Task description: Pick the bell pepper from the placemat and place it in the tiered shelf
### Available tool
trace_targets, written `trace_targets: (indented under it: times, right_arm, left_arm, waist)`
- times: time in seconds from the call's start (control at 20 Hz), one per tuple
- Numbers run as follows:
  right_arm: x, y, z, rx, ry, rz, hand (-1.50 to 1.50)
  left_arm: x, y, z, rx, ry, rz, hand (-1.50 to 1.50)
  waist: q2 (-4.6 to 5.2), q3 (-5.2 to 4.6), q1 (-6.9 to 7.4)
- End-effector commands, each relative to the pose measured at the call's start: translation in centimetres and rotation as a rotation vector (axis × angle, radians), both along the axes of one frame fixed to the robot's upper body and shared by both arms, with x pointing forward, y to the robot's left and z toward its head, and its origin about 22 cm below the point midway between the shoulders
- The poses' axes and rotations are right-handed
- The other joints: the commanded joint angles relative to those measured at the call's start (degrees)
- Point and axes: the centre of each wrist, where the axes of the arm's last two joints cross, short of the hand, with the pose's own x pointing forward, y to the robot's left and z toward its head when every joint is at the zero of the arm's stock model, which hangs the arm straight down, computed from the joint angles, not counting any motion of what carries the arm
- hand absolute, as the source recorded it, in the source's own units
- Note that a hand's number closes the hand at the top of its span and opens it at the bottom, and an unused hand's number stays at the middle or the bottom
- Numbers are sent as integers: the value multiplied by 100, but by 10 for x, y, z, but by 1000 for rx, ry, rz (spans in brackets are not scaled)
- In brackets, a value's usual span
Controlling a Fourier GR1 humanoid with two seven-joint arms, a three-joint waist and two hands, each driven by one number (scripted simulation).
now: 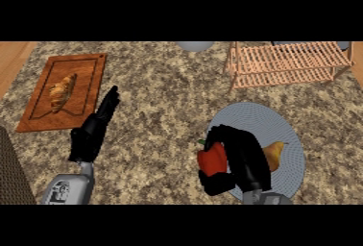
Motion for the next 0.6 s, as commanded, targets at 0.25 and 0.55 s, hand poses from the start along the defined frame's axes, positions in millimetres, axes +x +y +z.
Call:
trace_targets:
  times: [0.25, 0.55]
  right_arm:
    - [-38, -4, 80, 196, -233, -122, 150]
    - [-42, -13, 140, 83, -365, -258, 150]
  left_arm:
    - [-7, -1, 3, -4, -8, -2, 0]
    - [6, 6, 1, 0, -2, -7, 0]
  waist:
    - [-4, -2, 6]
    - [8, -9, -14]
